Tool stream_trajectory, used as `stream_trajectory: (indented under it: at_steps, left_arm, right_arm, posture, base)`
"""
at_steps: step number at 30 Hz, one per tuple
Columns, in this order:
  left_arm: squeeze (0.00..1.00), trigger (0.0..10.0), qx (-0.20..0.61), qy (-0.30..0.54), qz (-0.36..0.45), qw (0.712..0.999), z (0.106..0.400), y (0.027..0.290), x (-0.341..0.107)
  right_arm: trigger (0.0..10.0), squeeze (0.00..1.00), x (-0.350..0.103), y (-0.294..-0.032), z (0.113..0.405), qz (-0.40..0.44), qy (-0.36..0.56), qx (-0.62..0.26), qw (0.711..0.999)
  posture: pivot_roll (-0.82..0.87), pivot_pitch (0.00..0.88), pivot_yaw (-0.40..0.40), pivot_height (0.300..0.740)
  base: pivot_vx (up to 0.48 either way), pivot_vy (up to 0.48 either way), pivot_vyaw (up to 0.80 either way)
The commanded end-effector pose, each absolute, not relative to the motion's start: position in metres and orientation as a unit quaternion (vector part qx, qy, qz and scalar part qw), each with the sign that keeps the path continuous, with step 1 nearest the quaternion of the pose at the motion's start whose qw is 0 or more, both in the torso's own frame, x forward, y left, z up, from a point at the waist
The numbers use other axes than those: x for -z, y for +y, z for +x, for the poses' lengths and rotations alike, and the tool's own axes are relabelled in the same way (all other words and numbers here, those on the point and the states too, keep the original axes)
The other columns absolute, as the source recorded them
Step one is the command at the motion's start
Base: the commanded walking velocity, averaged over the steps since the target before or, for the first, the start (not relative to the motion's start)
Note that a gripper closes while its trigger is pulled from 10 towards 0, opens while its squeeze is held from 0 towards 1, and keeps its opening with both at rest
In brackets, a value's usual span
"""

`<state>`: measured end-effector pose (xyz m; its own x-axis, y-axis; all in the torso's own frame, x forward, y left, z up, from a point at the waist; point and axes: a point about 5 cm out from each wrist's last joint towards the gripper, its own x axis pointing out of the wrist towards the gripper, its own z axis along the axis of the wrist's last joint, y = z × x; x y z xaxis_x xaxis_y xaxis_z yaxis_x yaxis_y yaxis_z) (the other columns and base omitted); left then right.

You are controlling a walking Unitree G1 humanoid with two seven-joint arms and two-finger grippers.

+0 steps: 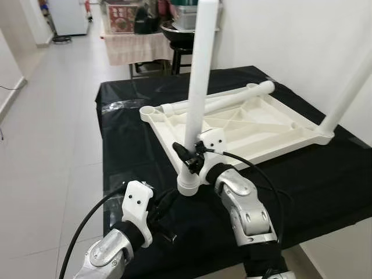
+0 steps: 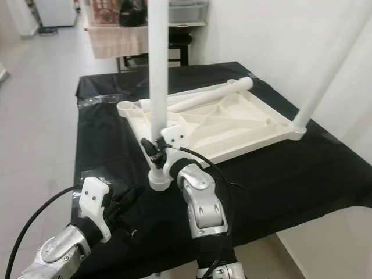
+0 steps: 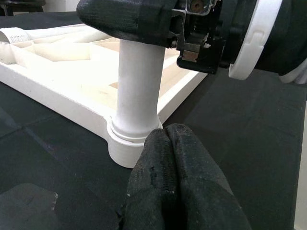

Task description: Building children table

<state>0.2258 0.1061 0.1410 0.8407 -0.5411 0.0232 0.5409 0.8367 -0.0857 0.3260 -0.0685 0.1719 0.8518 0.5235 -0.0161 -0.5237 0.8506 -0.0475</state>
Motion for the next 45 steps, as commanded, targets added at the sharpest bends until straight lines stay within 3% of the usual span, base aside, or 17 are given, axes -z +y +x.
stream_trajectory:
  at_steps: [1, 2, 8, 11, 12, 13, 19, 20, 27, 28, 29, 30, 42, 45]
  left_arm:
    - [0.0, 10.0, 0.279, 0.011, -0.044, 0.959, 0.226, 0.107, -0.135]
    - [0.0, 10.0, 0.277, 0.01, -0.043, 0.96, 0.227, 0.107, -0.135]
    - [0.0, 10.0, 0.278, 0.01, -0.042, 0.96, 0.228, 0.105, -0.134]
    - [0.0, 10.0, 0.279, 0.011, -0.043, 0.959, 0.229, 0.104, -0.133]
    - [0.0, 10.0, 0.28, 0.012, -0.043, 0.959, 0.229, 0.104, -0.133]
    - [0.0, 10.0, 0.28, 0.012, -0.043, 0.959, 0.229, 0.103, -0.132]
    - [0.0, 10.0, 0.281, 0.012, -0.043, 0.959, 0.229, 0.103, -0.132]
    - [0.0, 10.0, 0.281, 0.013, -0.043, 0.959, 0.229, 0.102, -0.131]
    - [0.0, 10.0, 0.282, 0.015, -0.043, 0.958, 0.229, 0.102, -0.13]
    - [0.0, 10.0, 0.282, 0.015, -0.043, 0.958, 0.228, 0.102, -0.129]
    - [0.0, 10.0, 0.282, 0.015, -0.043, 0.958, 0.228, 0.102, -0.129]
    - [0.0, 10.0, 0.282, 0.016, -0.043, 0.958, 0.228, 0.102, -0.129]
    - [0.0, 10.0, 0.284, 0.016, -0.04, 0.958, 0.227, 0.103, -0.131]
    - [0.0, 10.0, 0.283, 0.015, -0.04, 0.958, 0.226, 0.103, -0.131]
  right_arm:
    - [10.0, 0.0, -0.131, -0.079, 0.323, -0.029, 0.107, -0.243, 0.964]
    - [10.0, 1.0, -0.134, -0.08, 0.322, -0.022, 0.107, -0.241, 0.964]
    - [10.0, 1.0, -0.162, -0.081, 0.329, -0.021, 0.048, -0.324, 0.945]
    - [10.0, 0.97, -0.191, -0.086, 0.337, -0.048, -0.018, -0.453, 0.89]
    - [10.0, 0.0, -0.197, -0.089, 0.338, -0.062, -0.025, -0.51, 0.858]
    - [10.0, 0.0, -0.2, -0.092, 0.338, -0.071, -0.025, -0.543, 0.836]
    - [10.0, 0.0, -0.202, -0.097, 0.341, -0.093, -0.004, -0.611, 0.786]
    - [10.0, 0.0, -0.202, -0.1, 0.354, -0.095, 0.023, -0.627, 0.773]
    - [10.0, 0.0, -0.201, -0.103, 0.369, -0.1, 0.052, -0.613, 0.782]
    - [4.6, 0.0, -0.2, -0.106, 0.373, -0.1, 0.061, -0.602, 0.79]
    - [4.6, 0.0, -0.2, -0.106, 0.373, -0.1, 0.061, -0.602, 0.79]
    - [0.0, 0.0, -0.2, -0.109, 0.376, -0.097, 0.066, -0.595, 0.795]
    - [0.0, 0.0, -0.197, -0.135, 0.379, -0.074, 0.044, -0.551, 0.83]
    - [0.0, 0.0, -0.178, -0.153, 0.374, -0.097, 0.058, -0.505, 0.856]
  posture:
    - [0.01, 0.096, -0.047, 0.74]
    - [0.02, 0.094, -0.048, 0.74]
    - [0.02, 0.079, -0.044, 0.74]
    - [0.01, 0.071, -0.045, 0.74]
    - [0.02, 0.066, -0.043, 0.74]
    - [0.02, 0.066, -0.043, 0.74]
    - [0.02, 0.06, -0.043, 0.74]
    - [0.04, 0.049, -0.044, 0.74]
    - [0.04, 0.045, -0.046, 0.74]
    - [0.05, 0.045, -0.048, 0.74]
    - [0.05, 0.045, -0.048, 0.74]
    - [0.05, 0.045, -0.048, 0.74]
    - [0.05, 0.061, -0.043, 0.74]
    - [0.04, 0.069, -0.047, 0.74]
  base:
    - [0.0, 0.0, 0.0]
    - [0.0, 0.0, 0.0]
    - [0.0, 0.0, 0.0]
    - [0.0, 0.0, 0.0]
    - [0.0, 0.0, 0.0]
    - [0.0, 0.0, 0.0]
    - [0.0, 0.0, 0.0]
    - [0.0, 0.0, 0.0]
    - [0.0, 0.0, 0.0]
    - [0.0, 0.0, 0.0]
    - [0.0, 0.0, 0.0]
    - [0.0, 0.0, 0.0]
    - [0.0, 0.0, 0.0]
    - [0.0, 0.0, 0.0]
